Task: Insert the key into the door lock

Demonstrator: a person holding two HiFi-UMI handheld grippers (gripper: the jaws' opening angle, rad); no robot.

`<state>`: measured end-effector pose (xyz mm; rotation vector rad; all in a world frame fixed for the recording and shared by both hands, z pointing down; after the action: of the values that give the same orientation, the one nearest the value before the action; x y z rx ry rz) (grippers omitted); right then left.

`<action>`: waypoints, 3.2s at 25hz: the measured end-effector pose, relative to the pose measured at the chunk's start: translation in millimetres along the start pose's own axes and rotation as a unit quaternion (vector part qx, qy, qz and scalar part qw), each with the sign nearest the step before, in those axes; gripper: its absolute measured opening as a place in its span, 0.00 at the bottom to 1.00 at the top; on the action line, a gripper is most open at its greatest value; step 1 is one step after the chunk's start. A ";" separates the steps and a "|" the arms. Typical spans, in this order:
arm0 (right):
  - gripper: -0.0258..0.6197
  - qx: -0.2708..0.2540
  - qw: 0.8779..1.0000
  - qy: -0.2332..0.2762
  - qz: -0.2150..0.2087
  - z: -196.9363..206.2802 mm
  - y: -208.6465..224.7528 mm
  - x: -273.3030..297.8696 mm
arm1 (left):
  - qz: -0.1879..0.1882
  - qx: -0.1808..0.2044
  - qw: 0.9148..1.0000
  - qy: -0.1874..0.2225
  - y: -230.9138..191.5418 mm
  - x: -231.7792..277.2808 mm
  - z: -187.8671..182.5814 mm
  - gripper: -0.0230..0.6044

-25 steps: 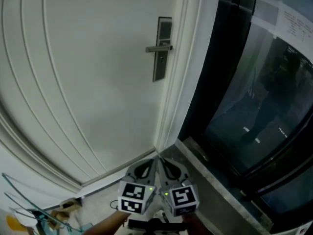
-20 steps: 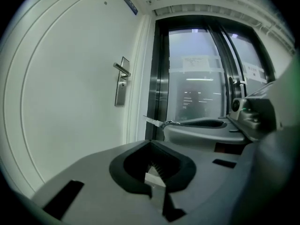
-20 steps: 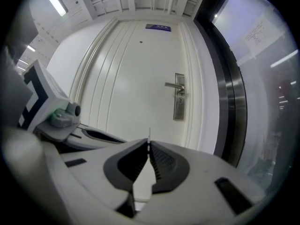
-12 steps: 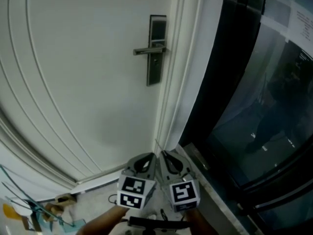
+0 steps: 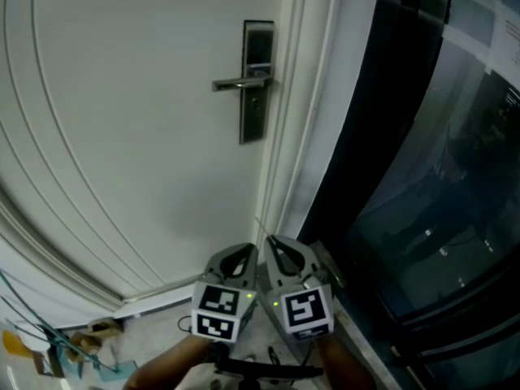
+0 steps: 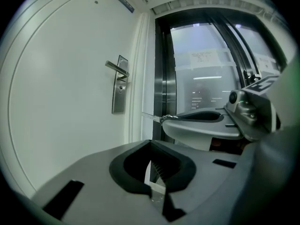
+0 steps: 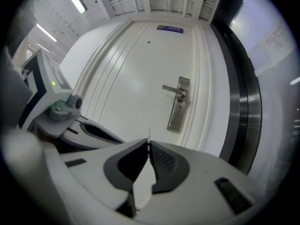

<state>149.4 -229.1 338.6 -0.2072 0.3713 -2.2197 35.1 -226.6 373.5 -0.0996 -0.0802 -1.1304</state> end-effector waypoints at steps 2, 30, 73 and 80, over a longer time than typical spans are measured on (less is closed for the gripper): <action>0.07 -0.022 1.000 -0.004 0.000 -2.8 7.7 8.1 | -0.002 0.002 1.000 0.003 -6.2 8.1 -2.5 0.04; 0.07 -0.361 0.929 -0.076 0.043 -48.7 91.3 179.0 | 0.033 0.007 0.999 0.039 -123.9 136.1 -65.3 0.04; 0.07 -0.530 0.829 -0.140 0.109 -77.0 121.3 237.5 | 0.049 0.001 0.997 0.052 -154.6 158.4 -70.2 0.04; 0.07 -0.536 0.825 -0.138 0.112 -75.8 119.7 237.8 | 0.045 0.000 0.998 0.048 -154.2 155.1 -67.1 0.04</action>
<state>68.4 -471.4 232.1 -1.0080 1.3719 -1.4842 -37.9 -439.2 330.6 -0.0478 0.0094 -1.0438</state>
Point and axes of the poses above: the fingertips, and each gripper's own axes: x forward along the fingers, y to its right, z out of its underside, the point moved 9 cm from there along -x, backward along the fingers, and after that the axes turned 4 degrees about y, right-handed, at the moved point
